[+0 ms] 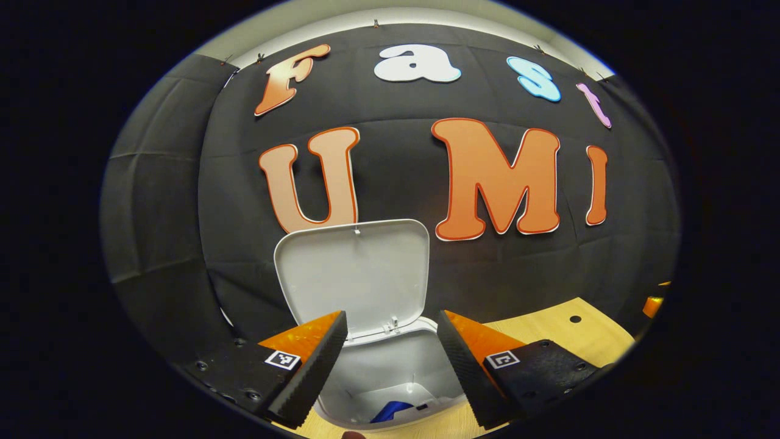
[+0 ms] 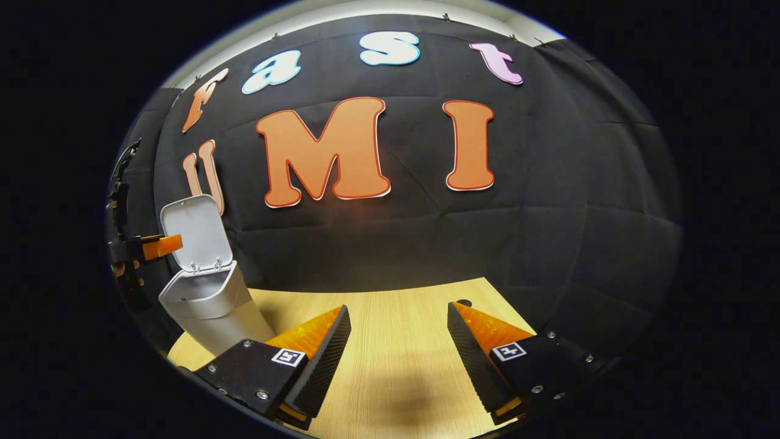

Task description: Press the lid of the desktop garbage bin to open it, pick up the crumpled paper on the desktop and throw it into the bin, then pick up the pop can on the desktop and drop it into the bin, and finally close the garbage bin lid.

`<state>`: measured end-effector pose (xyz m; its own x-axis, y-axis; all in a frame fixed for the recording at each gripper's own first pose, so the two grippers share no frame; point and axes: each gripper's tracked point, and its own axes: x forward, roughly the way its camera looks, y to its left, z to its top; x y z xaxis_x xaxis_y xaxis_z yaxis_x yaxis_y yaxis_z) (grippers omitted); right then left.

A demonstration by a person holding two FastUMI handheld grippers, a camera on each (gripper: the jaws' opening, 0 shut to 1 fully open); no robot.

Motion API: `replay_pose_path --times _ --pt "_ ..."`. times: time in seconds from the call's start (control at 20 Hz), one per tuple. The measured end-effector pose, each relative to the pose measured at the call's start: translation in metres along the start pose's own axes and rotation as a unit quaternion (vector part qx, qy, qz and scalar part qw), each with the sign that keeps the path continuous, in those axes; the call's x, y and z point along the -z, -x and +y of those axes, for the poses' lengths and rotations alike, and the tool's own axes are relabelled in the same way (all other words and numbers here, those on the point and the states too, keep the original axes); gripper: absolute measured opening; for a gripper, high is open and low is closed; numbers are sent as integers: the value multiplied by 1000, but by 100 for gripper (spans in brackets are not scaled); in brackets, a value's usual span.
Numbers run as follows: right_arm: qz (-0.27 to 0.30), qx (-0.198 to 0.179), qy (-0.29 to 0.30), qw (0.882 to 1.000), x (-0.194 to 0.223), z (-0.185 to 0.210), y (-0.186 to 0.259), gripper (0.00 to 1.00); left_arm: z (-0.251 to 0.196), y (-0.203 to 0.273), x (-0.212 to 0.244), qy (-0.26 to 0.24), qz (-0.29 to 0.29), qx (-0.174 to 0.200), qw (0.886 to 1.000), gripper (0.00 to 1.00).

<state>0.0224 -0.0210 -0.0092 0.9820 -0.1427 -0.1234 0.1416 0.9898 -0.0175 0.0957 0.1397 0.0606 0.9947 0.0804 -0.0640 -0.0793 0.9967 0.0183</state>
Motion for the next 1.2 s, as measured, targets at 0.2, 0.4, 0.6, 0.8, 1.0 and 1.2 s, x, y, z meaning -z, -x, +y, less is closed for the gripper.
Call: replay_pose_path --times 0.2,0.4,0.6,0.8,1.0,1.2 --pt "0 -2 -2 1000 1 0 3 95 5 4 -6 7 -1 -4 1000 94" --pt "5 -6 -7 1000 4 2 3 95 7 10 -15 32 10 7 999 94" --pt "11 -17 -7 1000 10 11 2 95 31 15 -38 31 -3 -16 999 94" --pt "12 -31 -12 999 9 20 -2 95 49 12 -58 27 8 -22 999 94" --pt "14 -39 -15 999 10 26 -7 95 73 9 -90 47 -2 -26 999 94" --pt "16 -43 -20 999 10 28 -11 95 96 -6 -120 37 4 -31 999 94"
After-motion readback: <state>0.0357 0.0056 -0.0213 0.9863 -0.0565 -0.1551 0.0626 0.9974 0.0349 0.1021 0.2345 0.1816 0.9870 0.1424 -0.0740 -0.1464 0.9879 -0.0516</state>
